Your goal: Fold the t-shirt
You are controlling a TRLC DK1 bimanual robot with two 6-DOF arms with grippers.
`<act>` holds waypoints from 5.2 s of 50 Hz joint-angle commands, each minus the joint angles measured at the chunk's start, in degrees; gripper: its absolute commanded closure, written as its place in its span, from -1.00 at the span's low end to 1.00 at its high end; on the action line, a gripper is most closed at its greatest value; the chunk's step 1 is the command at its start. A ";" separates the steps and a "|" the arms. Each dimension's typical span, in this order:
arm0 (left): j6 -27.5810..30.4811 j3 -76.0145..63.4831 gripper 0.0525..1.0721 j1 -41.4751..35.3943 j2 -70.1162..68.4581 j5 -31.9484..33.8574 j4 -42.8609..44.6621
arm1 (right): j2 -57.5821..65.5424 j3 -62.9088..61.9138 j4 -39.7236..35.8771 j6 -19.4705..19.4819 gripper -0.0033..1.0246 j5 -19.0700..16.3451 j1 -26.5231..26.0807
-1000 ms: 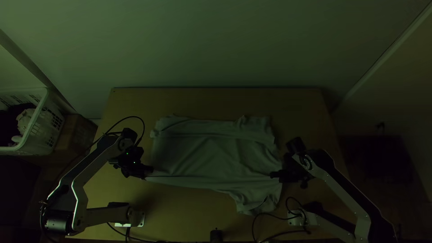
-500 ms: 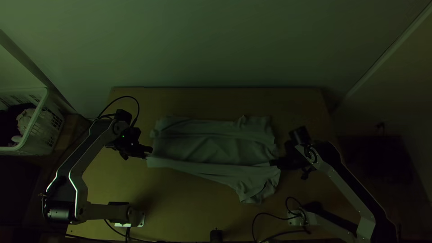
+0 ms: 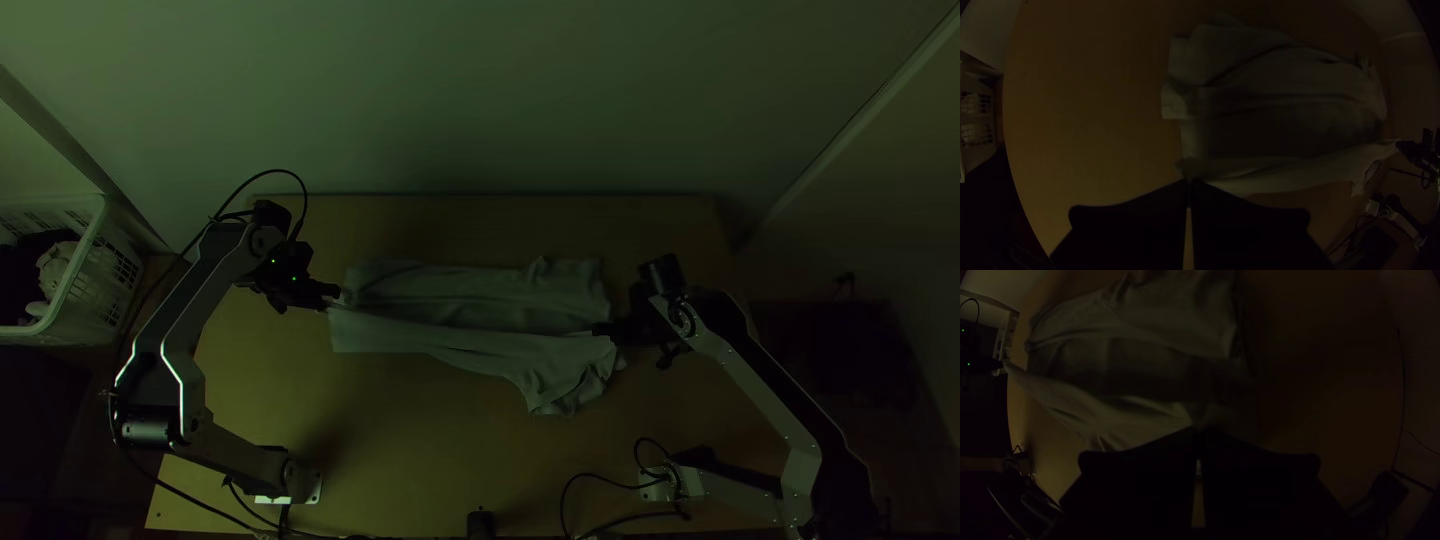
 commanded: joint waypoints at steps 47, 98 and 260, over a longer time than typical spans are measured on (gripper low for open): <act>-6.30 27.86 0.95 -1.48 25.02 3.34 -0.39 | 23.27 16.51 13.46 2.80 0.94 2.39 -7.58; -8.41 22.06 -0.92 5.90 23.43 16.52 10.16 | 20.72 14.84 19.26 2.36 -0.62 2.39 -10.13; -1.73 21.45 0.95 3.71 2.17 -5.62 -5.75 | -3.45 20.02 18.30 8.34 -0.91 -6.40 -13.21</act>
